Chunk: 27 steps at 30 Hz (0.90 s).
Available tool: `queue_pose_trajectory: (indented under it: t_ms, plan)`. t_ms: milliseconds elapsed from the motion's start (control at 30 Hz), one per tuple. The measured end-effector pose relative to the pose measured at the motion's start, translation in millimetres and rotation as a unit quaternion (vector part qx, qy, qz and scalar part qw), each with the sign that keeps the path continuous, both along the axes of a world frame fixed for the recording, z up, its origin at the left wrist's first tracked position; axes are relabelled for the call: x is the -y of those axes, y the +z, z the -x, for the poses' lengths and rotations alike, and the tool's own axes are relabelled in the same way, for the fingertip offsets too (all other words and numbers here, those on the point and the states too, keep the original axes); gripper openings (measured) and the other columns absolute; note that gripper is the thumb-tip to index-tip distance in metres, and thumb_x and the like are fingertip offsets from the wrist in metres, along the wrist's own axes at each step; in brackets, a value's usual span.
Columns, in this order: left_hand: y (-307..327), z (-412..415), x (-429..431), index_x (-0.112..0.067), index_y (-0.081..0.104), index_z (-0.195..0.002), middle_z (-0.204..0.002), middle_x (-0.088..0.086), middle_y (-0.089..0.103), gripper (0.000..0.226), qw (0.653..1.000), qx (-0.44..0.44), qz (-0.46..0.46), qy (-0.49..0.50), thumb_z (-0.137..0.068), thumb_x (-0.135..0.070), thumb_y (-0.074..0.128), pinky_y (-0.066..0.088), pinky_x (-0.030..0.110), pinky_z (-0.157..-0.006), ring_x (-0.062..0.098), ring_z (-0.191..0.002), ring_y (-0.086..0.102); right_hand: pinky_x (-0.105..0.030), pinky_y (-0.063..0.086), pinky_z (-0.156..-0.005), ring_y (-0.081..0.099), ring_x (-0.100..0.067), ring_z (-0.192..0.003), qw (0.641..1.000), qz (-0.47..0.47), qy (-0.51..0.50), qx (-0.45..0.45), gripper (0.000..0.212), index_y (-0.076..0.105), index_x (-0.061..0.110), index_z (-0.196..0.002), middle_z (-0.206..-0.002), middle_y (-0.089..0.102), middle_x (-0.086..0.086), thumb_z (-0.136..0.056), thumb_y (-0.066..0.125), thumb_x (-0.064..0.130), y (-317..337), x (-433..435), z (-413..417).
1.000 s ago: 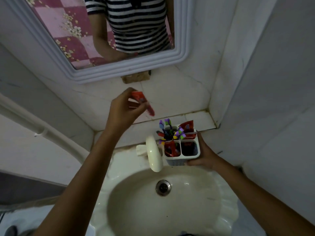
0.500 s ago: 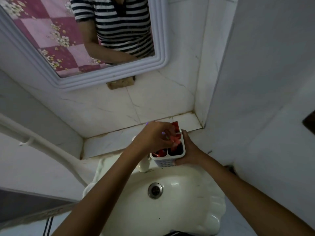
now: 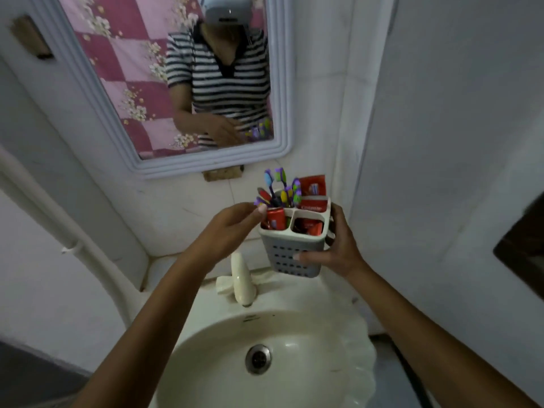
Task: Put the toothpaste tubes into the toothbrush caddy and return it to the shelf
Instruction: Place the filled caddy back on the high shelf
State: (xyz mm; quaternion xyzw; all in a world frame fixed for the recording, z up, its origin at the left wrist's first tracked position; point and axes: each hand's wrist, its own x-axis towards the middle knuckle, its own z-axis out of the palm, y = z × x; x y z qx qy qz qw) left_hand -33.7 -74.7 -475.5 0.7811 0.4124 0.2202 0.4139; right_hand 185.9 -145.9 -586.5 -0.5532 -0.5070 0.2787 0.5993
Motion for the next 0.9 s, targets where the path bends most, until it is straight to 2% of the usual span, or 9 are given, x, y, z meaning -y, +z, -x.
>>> queue_pose_trajectory:
  t_ms: [167,300,367,467,533,600,700,767,900]
  plan:
    - [104,4,16,-0.035,0.060,-0.130,-0.125,-0.014,0.068,0.044,0.978,0.200,-0.040,-0.044,-0.094,-0.053,0.043,0.048,0.037,-0.103,0.003,-0.116,0.062,-0.028,0.059,-0.086,0.062,-0.013,-0.118,0.990,-0.125,-0.062,-0.027,0.105,0.047,0.021,-0.134,-0.131,0.062,0.000,-0.041,0.094,0.030,135,0,13]
    - [228,14,12,-0.038,0.058,-0.131,-0.133,-0.016,0.061,0.042,0.938,0.262,-0.199,-0.112,-0.095,-0.055,0.044,0.045,0.038,-0.105,0.003,-0.125,0.056,-0.027,0.062,-0.075,0.068,-0.008,-0.106,0.966,-0.240,-0.083,-0.038,0.096,0.055,0.021,-0.129,-0.118,0.070,0.008,-0.040,0.090,0.035,276,2,18]
    - [289,15,8,-0.034,0.054,-0.135,-0.135,-0.010,0.060,0.047,0.907,0.268,-0.305,-0.114,-0.093,-0.053,0.045,0.047,0.041,-0.103,0.007,-0.126,0.055,-0.029,0.063,-0.068,0.072,-0.014,-0.098,0.950,-0.295,-0.095,-0.040,0.094,0.059,0.016,-0.125,-0.113,0.072,0.003,-0.039,0.089,0.037,349,3,20]
    - [370,10,-2,-0.029,0.047,-0.142,-0.147,-0.005,0.049,0.053,0.818,0.174,-0.548,0.013,-0.094,-0.053,0.046,0.043,0.042,-0.108,0.012,-0.133,0.046,-0.054,0.064,-0.072,0.075,-0.035,-0.091,0.934,-0.345,-0.088,-0.037,0.084,0.066,0.004,-0.117,-0.110,0.074,-0.016,-0.042,0.091,0.032,454,3,19]
    - [412,5,-16,-0.025,0.041,-0.146,-0.156,-0.003,0.038,0.054,0.736,0.079,-0.665,0.096,-0.097,-0.048,0.044,0.034,0.041,-0.113,0.016,-0.142,0.036,-0.056,0.064,-0.072,0.076,-0.035,-0.088,0.926,-0.360,-0.104,-0.043,0.081,0.067,0.007,-0.114,-0.109,0.075,-0.015,-0.041,0.093,0.031,517,3,21]
    - [442,-3,-36,-0.022,0.034,-0.150,-0.161,-0.001,0.028,0.059,0.700,0.003,-0.701,0.134,-0.098,-0.049,0.039,0.026,0.044,-0.118,0.020,-0.148,0.025,-0.050,0.065,-0.070,0.076,-0.029,-0.089,0.915,-0.372,-0.148,-0.054,0.090,0.061,0.016,-0.112,-0.114,0.072,-0.009,-0.032,0.095,0.040,573,2,25]
    - [472,-15,-67,-0.018,0.019,-0.155,-0.165,0.003,0.014,0.069,0.678,-0.122,-0.703,0.175,-0.097,-0.056,0.030,0.014,0.049,-0.123,0.022,-0.152,0.011,-0.045,0.063,-0.077,0.067,-0.025,-0.101,0.894,-0.384,-0.229,-0.028,0.104,0.051,0.017,-0.114,-0.119,0.057,-0.004,-0.024,0.090,0.055,635,-3,34]
    - [485,-19,-80,-0.017,0.012,-0.156,-0.166,0.004,0.007,0.073,0.676,-0.179,-0.693,0.176,-0.097,-0.058,0.026,0.009,0.049,-0.124,0.022,-0.153,0.005,-0.047,0.059,-0.085,0.056,-0.025,-0.110,0.882,-0.378,-0.280,0.002,0.098,0.042,0.021,-0.111,-0.116,0.044,-0.002,-0.030,0.085,0.057,664,-11,39]
    - [487,-18,-101,-0.020,0.000,-0.156,-0.166,0.001,-0.002,0.075,0.699,-0.181,-0.676,0.148,-0.097,-0.057,0.029,0.004,0.045,-0.125,0.020,-0.153,-0.001,-0.050,0.054,-0.091,0.051,-0.030,-0.113,0.855,-0.359,-0.372,0.039,0.095,0.041,0.019,-0.119,-0.119,0.040,-0.004,-0.042,0.084,0.054,695,-44,41]
